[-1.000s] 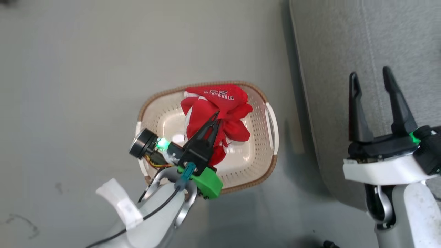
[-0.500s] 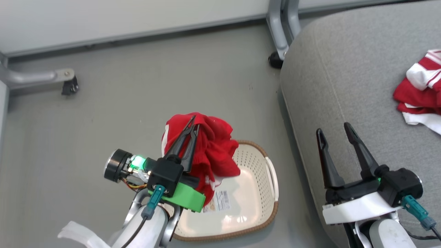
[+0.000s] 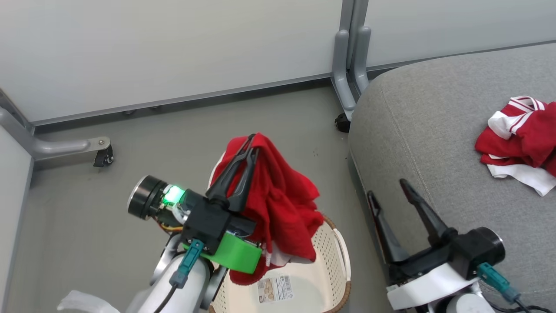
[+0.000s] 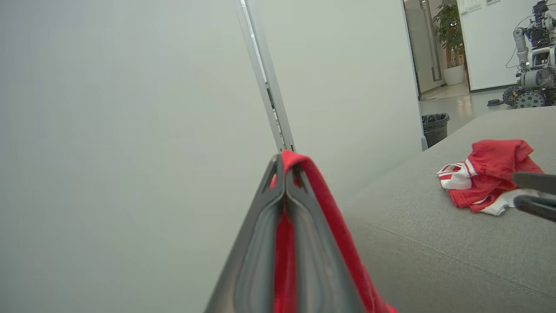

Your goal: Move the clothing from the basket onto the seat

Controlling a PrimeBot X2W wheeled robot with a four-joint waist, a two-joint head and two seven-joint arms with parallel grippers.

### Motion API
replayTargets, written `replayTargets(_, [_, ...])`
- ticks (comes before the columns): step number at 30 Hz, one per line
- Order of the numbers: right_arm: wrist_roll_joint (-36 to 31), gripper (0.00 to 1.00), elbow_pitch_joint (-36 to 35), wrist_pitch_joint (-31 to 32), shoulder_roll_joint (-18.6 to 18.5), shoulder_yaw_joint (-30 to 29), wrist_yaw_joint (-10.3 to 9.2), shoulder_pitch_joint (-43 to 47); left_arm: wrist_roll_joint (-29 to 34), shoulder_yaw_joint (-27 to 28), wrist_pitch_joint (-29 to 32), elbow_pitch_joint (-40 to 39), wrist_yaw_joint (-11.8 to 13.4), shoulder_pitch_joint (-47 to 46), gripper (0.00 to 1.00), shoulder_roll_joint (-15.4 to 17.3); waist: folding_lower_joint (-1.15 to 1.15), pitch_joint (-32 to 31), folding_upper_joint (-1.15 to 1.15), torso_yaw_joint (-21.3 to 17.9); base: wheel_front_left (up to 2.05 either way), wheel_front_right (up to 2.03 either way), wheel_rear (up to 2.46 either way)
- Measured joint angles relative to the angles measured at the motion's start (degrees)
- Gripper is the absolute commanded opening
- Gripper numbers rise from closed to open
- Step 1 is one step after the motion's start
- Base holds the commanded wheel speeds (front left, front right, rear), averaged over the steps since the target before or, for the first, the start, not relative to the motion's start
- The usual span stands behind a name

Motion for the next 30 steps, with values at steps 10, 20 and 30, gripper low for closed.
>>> replayTargets(10, [4.31, 1.0, 3.43, 0.0, -2.74, 12.41, 0.0, -5.77, 0.74, -2.82, 0.0, -0.77, -3.65, -5.89, 0.0, -2.76, 0.0, 0.46, 0.0, 1.02, 0.0, 0.0, 0.0])
replayTargets(20, [6.36, 1.0, 8.33, 0.0, -0.48, 15.46, -0.01, -11.15, 0.37, -7.53, 0.01, 0.78, -5.42, -10.41, 0.0, -4.71, 0.0, 0.72, 0.0, 1.51, 0.0, 0.0, 0.0])
replayTargets(30, [4.37, 0.0, 9.04, 0.0, -0.51, 16.64, 0.0, -11.99, -0.55, -10.2, 0.01, 6.01, -6.09, -11.17, 0.0, -5.09, 0.0, 0.63, 0.0, 1.88, 0.0, 0.0, 0.0])
